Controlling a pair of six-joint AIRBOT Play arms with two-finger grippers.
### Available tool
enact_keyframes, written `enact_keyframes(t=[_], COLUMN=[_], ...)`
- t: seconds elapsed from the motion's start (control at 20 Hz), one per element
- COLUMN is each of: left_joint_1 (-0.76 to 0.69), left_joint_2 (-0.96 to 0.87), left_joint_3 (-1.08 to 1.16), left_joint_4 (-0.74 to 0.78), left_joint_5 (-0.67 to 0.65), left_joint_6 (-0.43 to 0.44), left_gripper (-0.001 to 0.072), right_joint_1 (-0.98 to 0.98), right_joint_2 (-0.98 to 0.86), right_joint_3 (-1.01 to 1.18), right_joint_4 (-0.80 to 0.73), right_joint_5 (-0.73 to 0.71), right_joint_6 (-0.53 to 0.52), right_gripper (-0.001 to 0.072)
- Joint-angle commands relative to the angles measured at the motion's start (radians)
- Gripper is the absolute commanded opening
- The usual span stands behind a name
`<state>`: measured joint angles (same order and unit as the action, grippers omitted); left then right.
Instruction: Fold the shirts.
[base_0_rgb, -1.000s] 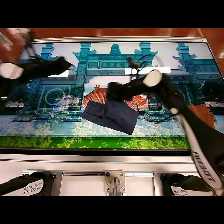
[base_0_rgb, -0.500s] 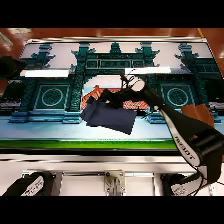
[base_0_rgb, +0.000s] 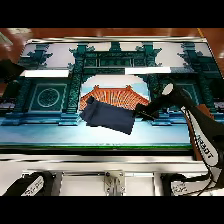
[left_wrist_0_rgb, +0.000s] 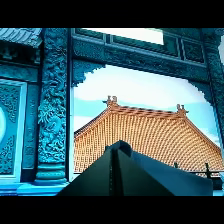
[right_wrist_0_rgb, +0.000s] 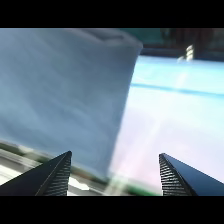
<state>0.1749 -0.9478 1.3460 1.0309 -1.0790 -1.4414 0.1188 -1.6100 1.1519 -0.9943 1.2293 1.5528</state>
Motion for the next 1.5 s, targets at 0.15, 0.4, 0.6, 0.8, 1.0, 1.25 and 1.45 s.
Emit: enact_keyframes(t=[0.15,0.4,0.6,0.8,1.0,1.25,1.45], left_joint_1=[0.001,0.001,0.001,0.001,0.002,0.001,0.001], left_joint_2=[0.000,0.000,0.000,0.000,0.002,0.016,0.053], left_joint_3=[0.000,0.000,0.000,0.000,0.000,0.000,0.000], left_joint_4=[0.002,0.001,0.001,0.001,0.002,0.001,0.001], left_joint_5=[-0.008,-0.008,-0.008,-0.050,-0.148,-0.205,-0.235], left_joint_6=[-0.039,-0.050,-0.049,-0.048,-0.026,-0.026,-0.026], left_gripper=[0.0042,0.0041,0.0042,0.0042,0.0042,0.0042,0.0042], right_joint_1=[0.070,-0.005,-0.275,-0.593,-0.867,-1.046,-1.168], right_joint_2=[-0.103,-0.077,0.064,0.229,0.311,0.300,0.300], right_joint_3=[-0.090,-0.013,0.202,0.315,0.321,0.321,0.267], right_joint_4=[0.247,0.442,0.330,0.215,0.196,-0.127,-0.219], right_joint_5=[-0.134,-0.122,0.092,0.191,0.215,0.310,0.307], right_joint_6=[-0.085,-0.240,-0.202,-0.107,-0.091,-0.116,-0.087], right_gripper=[0.0670,0.0054,0.0054,0.0054,0.0054,0.0055,0.0055])
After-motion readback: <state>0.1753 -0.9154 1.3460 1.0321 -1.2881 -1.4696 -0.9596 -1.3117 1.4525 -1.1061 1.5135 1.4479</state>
